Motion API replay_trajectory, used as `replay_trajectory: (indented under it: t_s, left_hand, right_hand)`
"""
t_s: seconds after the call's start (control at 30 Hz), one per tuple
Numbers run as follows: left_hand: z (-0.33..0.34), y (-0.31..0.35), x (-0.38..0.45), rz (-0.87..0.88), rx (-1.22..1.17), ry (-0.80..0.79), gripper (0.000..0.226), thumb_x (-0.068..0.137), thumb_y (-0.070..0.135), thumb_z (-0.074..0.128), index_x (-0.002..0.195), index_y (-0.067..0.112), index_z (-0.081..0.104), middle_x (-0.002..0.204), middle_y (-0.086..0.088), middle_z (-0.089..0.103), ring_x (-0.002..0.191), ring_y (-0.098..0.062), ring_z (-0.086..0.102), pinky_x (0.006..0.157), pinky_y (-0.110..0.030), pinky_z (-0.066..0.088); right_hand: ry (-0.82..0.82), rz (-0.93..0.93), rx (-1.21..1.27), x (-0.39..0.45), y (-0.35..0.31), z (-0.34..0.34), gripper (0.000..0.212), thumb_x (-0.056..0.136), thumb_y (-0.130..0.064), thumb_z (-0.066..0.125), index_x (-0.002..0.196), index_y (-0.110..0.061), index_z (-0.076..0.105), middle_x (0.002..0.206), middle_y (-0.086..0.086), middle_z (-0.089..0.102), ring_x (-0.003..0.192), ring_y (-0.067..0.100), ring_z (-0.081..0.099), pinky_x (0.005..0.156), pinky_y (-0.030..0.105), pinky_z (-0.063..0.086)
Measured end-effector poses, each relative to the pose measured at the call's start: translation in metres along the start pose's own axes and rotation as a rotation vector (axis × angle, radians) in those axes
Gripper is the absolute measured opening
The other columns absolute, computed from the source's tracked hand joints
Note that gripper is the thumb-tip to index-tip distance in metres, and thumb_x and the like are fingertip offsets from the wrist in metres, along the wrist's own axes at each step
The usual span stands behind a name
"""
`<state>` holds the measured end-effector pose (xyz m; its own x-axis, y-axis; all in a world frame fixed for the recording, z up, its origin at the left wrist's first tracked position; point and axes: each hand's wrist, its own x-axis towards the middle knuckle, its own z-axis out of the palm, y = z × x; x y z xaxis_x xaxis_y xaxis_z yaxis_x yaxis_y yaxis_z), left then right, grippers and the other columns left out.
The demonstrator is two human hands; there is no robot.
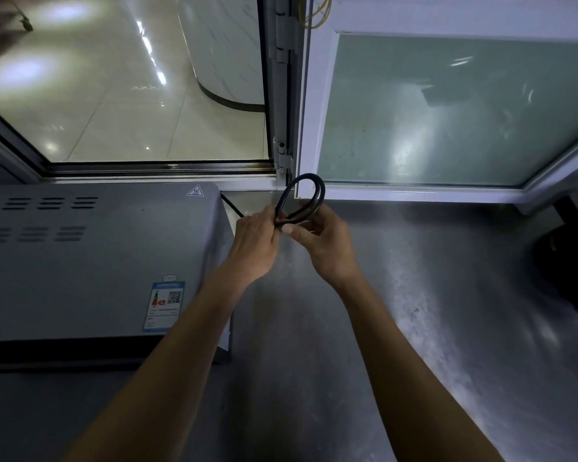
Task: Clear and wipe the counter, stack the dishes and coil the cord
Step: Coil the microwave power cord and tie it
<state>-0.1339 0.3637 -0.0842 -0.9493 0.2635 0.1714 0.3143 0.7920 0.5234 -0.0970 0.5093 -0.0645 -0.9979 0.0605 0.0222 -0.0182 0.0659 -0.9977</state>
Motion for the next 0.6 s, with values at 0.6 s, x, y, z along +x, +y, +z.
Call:
replay_trajectory:
  t_s: [0.6]
  left_hand:
    - [-0.011,-0.002,0.000,-0.118,-0.241,-0.148,0.027,0.106,0.020,0.042,0.100,0.004,0.063,0.097,-0.007,0.071,0.089,-0.022,0.064,0.073,-0.028,0.042]
  right_hand:
    - [0.202,0.052,-0.031,0.022,0.007,0.008,0.011,0.091,0.001,0.061,0.097,-0.009,0.063,0.081,0.012,0.068,0.070,0.020,0.063,0.077,0.049,0.057]
